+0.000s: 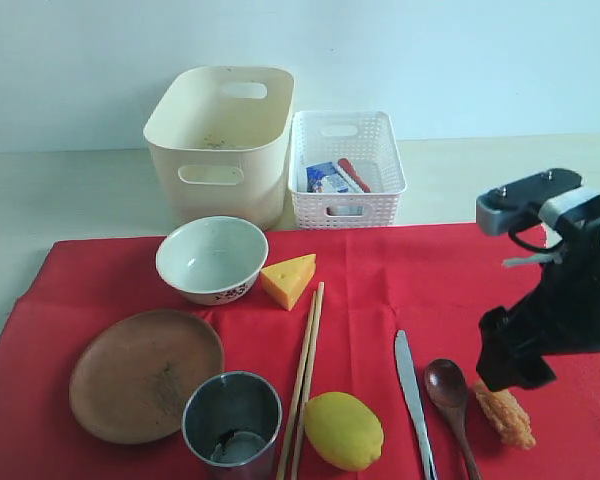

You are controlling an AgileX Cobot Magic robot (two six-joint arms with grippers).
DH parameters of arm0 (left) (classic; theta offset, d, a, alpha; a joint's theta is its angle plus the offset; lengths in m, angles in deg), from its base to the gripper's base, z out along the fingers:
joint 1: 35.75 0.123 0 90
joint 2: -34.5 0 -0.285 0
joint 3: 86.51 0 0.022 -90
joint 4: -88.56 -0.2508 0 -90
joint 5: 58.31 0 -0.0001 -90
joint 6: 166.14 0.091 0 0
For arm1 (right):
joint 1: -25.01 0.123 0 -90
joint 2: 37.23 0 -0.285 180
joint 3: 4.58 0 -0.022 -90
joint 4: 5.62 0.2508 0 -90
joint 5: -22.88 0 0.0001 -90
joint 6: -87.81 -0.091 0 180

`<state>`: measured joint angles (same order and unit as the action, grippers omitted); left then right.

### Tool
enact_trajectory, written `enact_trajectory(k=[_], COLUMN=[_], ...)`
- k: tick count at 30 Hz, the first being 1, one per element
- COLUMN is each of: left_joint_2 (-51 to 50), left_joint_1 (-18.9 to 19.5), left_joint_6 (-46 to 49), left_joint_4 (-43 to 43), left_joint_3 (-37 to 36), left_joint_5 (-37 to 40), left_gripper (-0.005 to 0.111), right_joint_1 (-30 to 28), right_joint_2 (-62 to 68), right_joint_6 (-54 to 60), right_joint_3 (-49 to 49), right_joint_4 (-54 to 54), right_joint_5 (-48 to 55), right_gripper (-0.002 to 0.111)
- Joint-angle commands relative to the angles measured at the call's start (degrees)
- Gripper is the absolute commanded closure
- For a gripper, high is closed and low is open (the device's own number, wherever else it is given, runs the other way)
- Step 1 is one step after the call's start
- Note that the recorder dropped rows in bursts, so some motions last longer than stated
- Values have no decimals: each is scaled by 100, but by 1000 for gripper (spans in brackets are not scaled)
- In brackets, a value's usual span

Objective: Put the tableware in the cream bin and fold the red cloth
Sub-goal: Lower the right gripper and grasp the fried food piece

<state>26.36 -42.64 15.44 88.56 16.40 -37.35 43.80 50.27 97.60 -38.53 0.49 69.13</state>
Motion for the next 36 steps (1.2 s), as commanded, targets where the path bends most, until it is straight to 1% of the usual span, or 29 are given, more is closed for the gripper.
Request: enact_trajectory(k=[1, 9, 11, 13, 14, 15, 16, 17, 18, 19, 20, 21, 23, 31, 36], left_joint_2=[35, 35, 35, 35, 35, 35, 35, 35, 35, 35, 35, 35, 35, 35, 35], left_joint_1=[14, 14, 14, 14, 14, 14, 14, 14, 14, 14, 14, 14, 14, 14, 14], left_joint_6=[-30, -30, -30, -30, -30, -30, -30, -30, -30, -30, -30, -30, -30, -30, -30], left_joint_4=[31, 31, 31, 31, 31, 31, 31, 31, 31, 31, 31, 31, 31, 31, 31], left_joint_3=[-12, -12, -12, -12, -12, -12, -12, -12, -12, -12, -12, -12, -12, -12, -12], left_joint_5=[-60, -60, -60, -60, -60, -60, -60, -60, -60, -60, -60, -60, -60, -60, -60], left_gripper=[107, 107, 107, 107, 107, 107, 107, 107, 107, 107, 107, 107, 107, 107, 107], right_joint_1=[-11, -11, -11, -11, -11, -11, -11, -11, -11, -11, -11, -11, -11, -11, -11], right_joint_2=[371, 1256, 1386, 1512, 1578, 1614, 1614, 1614, 1614, 1614, 1614, 1614, 1614, 1289, 753], right_joint_6=[328, 554, 554, 554, 554, 554, 554, 554, 554, 554, 543, 517, 506, 186, 410], right_joint_3=[-426, -451, -451, -451, -439, -390, -340, -175, -97, 111, 190, 370, 525, 583, 583], right_joint_4=[-21, -57, -57, -57, -57, -57, -57, -62, -62, -62, -62, -62, -62, -28, 730], right_joint_5=[-512, -945, -985, -974, -974, -951, -903, -685, -552, -252, -129, 163, 390, 496, 320], right_gripper=[20, 20, 22, 26, 30, 40, 46, 59, 65, 80, 87, 99, 108, 108, 108])
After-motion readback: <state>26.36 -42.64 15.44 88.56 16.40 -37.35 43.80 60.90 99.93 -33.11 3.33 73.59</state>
